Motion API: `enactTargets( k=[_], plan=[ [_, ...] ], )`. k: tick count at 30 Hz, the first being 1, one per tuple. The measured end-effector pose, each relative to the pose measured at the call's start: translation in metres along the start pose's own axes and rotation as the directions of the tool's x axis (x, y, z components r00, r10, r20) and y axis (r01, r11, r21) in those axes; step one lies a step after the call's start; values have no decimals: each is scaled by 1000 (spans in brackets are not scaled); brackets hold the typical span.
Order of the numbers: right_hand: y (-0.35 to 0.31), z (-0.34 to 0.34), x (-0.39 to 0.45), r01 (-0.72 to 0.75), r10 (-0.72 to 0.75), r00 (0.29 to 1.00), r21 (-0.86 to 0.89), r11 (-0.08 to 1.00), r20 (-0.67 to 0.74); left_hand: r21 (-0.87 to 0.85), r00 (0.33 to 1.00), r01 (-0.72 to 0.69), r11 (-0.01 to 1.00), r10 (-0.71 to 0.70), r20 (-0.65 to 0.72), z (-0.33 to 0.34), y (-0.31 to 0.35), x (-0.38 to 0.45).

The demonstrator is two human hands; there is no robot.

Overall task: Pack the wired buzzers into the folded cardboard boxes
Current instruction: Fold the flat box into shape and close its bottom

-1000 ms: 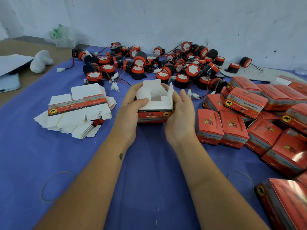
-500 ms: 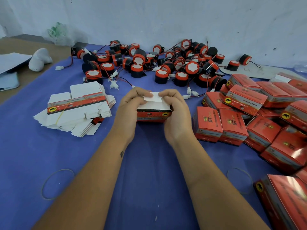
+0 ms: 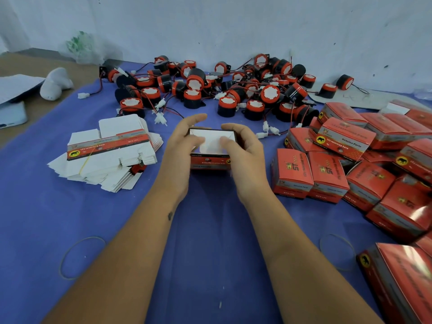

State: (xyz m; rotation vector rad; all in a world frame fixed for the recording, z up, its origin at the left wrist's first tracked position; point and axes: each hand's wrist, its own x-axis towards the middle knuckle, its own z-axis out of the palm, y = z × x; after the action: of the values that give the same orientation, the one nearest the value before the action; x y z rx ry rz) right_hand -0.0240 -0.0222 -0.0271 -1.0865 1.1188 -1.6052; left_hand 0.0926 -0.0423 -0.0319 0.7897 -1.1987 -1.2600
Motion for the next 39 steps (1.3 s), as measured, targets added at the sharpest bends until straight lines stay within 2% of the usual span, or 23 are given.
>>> enactTargets(
  k=[2,4,9,15,18,21,23,25,26,27,30,32,35,39],
  plan=[
    [-1,-1,1,-31,31,1000,89,996,5,-19,999,44,999,-44,-18,-2,1,1],
    [-2,-2,1,-50,48,999,117,992,17,39,997,49,998,-46,-60,-2,1,3],
    [1,1,-2,-18,19,1000,-11,1000,18,112,997,13,994,-5,-72,-2,1,1],
    [0,2,-1,39,-41,999,-80,996,-18,158,998,-11,987,21,-63,-1,1,-1],
    [0,-1,-1,10,-10,1000,-16,1000,-17,96,999,30,995,-27,-34,-1,3,-2],
    [-2,-3,2,-42,44,995,27,999,-87,17,997,74,997,-74,-25,-2,4,-1],
    [0,-3,3,-30,15,988,-93,995,-154,47,996,85,995,-83,-41,0,1,0],
    [3,-4,1,24,-98,979,-378,926,-177,156,996,84,984,-79,-36,2,-1,1],
    [4,-4,0,24,-112,978,-443,896,-174,203,998,64,977,-61,-23,3,-1,0],
    [4,-5,0,5,-79,984,-415,910,-161,235,1000,26,972,-25,-7,3,0,-1],
    [-3,-6,2,-134,127,989,-93,987,-77,317,993,-121,941,116,35,1,7,-4],
    [-4,-6,3,-132,131,990,-16,991,-60,380,983,-185,906,175,61,2,6,-2],
    [-1,-11,3,-21,25,998,73,997,-50,338,992,-114,934,125,-10,5,2,1],
    [3,-14,2,65,-65,998,-38,997,13,291,1000,20,956,-16,-17,-5,-9,5]
  ],
)
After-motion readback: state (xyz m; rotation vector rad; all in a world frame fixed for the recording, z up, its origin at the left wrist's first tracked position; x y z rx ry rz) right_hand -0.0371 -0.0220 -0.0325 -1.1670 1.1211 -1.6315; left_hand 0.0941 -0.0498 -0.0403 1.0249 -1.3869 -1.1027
